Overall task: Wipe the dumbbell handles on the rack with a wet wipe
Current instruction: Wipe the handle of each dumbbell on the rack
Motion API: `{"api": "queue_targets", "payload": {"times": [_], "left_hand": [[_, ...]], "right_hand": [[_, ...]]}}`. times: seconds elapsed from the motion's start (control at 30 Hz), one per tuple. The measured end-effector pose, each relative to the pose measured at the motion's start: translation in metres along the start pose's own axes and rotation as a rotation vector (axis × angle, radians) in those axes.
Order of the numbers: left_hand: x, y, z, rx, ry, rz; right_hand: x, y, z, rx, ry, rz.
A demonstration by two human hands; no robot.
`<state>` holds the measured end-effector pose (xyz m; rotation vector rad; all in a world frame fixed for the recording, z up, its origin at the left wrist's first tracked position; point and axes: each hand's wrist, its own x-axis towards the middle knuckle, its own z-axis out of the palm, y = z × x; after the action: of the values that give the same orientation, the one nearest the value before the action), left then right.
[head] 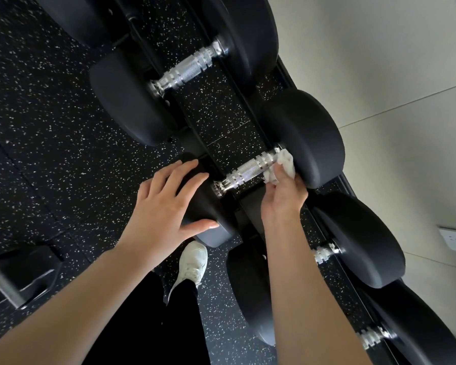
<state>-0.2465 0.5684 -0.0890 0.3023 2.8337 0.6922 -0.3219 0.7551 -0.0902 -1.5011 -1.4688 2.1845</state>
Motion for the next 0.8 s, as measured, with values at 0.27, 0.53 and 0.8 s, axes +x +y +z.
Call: {"api": "queue_targets", "payload": {"times": [0.27,0.53,0.8], "left_hand": [[0.0,0.001,0.001,-0.014,0.017,-0.009],[-0.001,0.0,0.003,-0.011,0.008,-0.022],[-0.001,0.002,0.003,-0.013,0.027,-0.029]], "right_hand": [[-0.003,0.019,-0.017,-0.174,-0.21,0.063],[-0.011,0.04,-0.026,-0.309,-0.362,0.234],[-0.03,0.038,-0.036,-0.962,-0.34,-0.488]]}}
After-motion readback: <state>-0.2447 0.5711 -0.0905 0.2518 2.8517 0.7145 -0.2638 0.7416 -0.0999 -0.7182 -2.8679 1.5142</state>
